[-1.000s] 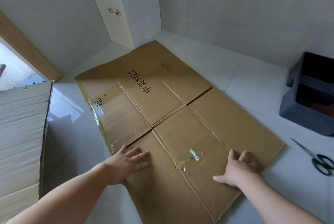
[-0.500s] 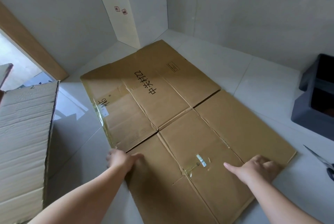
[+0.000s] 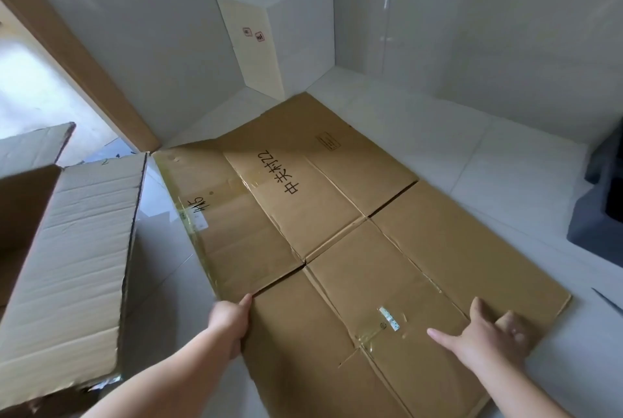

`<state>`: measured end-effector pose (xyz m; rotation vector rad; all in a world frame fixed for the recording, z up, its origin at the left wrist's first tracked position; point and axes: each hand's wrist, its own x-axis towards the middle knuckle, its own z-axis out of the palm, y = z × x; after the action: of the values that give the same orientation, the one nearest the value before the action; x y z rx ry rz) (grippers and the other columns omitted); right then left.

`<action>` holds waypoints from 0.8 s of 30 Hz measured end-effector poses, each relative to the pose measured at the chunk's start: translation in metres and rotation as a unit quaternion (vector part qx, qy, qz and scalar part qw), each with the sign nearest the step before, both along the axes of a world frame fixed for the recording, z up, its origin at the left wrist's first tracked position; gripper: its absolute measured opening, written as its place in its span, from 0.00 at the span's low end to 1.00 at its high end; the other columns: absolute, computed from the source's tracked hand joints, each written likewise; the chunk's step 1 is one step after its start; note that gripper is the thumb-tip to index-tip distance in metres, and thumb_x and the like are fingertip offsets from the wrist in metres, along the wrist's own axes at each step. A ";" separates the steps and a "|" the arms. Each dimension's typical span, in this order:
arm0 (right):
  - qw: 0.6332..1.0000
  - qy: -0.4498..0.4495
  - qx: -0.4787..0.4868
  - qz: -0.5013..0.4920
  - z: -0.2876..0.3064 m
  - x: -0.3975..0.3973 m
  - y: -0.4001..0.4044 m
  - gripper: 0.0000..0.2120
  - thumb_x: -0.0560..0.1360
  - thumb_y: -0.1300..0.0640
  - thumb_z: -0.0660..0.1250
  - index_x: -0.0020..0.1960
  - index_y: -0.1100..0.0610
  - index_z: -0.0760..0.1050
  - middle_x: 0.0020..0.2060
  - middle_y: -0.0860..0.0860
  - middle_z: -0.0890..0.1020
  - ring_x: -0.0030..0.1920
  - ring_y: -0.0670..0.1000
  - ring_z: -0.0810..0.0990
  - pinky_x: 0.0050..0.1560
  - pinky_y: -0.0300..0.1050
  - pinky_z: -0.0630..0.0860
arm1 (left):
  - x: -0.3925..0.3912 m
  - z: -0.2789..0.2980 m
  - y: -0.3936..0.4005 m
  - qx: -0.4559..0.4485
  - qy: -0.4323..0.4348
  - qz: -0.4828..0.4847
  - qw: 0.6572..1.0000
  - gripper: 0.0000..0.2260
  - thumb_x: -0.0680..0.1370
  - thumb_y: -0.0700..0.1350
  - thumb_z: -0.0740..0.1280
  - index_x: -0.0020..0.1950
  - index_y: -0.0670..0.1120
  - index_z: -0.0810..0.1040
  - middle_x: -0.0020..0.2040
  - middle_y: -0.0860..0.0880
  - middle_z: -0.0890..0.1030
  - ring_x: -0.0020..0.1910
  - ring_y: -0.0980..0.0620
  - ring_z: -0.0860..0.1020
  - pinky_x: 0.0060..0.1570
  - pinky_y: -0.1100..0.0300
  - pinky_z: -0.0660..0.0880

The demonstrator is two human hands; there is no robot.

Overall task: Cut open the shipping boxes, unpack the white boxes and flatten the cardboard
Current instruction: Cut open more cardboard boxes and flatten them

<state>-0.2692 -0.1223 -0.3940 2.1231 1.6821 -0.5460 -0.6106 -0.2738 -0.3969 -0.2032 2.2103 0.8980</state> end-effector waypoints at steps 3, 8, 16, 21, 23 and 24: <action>0.999 -0.025 0.020 0.032 0.000 0.002 -0.004 0.60 0.54 0.17 0.57 0.77 0.44 0.45 0.65 0.59 0.57 0.68 0.57 0.62 0.67 0.48 0.60 | 0.013 -0.006 -0.028 0.014 -0.013 0.034 0.999 0.23 0.77 0.50 0.68 0.64 0.35 0.69 0.59 0.36 0.77 0.56 0.37 0.77 0.58 0.43 0.75; 0.999 0.024 0.020 0.030 -0.005 0.010 -0.007 0.59 0.54 0.18 0.61 0.77 0.40 0.44 0.73 0.60 0.50 0.73 0.60 0.55 0.71 0.50 0.58 | 0.023 0.000 -0.046 -0.010 0.036 0.017 0.999 0.20 0.79 0.49 0.65 0.60 0.33 0.73 0.56 0.35 0.78 0.55 0.38 0.78 0.56 0.49 0.75; 0.989 0.110 0.056 0.085 -0.003 -0.003 0.020 0.51 0.60 0.32 0.74 0.76 0.43 0.56 0.76 0.59 0.45 0.74 0.62 0.52 0.70 0.52 0.62 | 0.028 -0.004 -0.037 0.001 -0.001 0.059 0.998 0.20 0.80 0.48 0.64 0.62 0.32 0.73 0.59 0.35 0.77 0.57 0.37 0.77 0.59 0.45 0.74; 0.956 0.210 0.024 0.205 0.005 -0.049 0.058 0.43 0.69 0.41 0.73 0.77 0.48 0.56 0.77 0.55 0.41 0.77 0.58 0.50 0.72 0.52 0.60 | -0.001 0.006 0.014 -0.016 0.027 0.026 0.999 0.21 0.81 0.50 0.62 0.61 0.32 0.73 0.60 0.35 0.76 0.57 0.38 0.76 0.57 0.49 0.75; 0.953 0.204 0.004 0.226 0.009 -0.070 0.065 0.42 0.72 0.39 0.69 0.78 0.47 0.52 0.77 0.55 0.40 0.77 0.58 0.48 0.73 0.52 0.58 | -0.012 0.004 0.027 -0.070 0.041 -0.023 0.996 0.24 0.82 0.52 0.59 0.63 0.30 0.71 0.62 0.34 0.74 0.59 0.37 0.75 0.59 0.50 0.74; 0.950 0.200 0.004 0.238 0.009 -0.078 0.067 0.41 0.73 0.38 0.67 0.78 0.47 0.51 0.77 0.54 0.39 0.77 0.58 0.48 0.73 0.53 0.58 | -0.016 0.003 0.032 -0.096 0.044 -0.051 0.993 0.25 0.82 0.53 0.57 0.63 0.29 0.71 0.62 0.33 0.74 0.60 0.37 0.75 0.60 0.48 0.74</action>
<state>-0.3475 -0.0557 -0.3848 1.5849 2.3207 -0.8514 -0.6263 -0.2423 -0.3934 -0.1416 2.3662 0.6510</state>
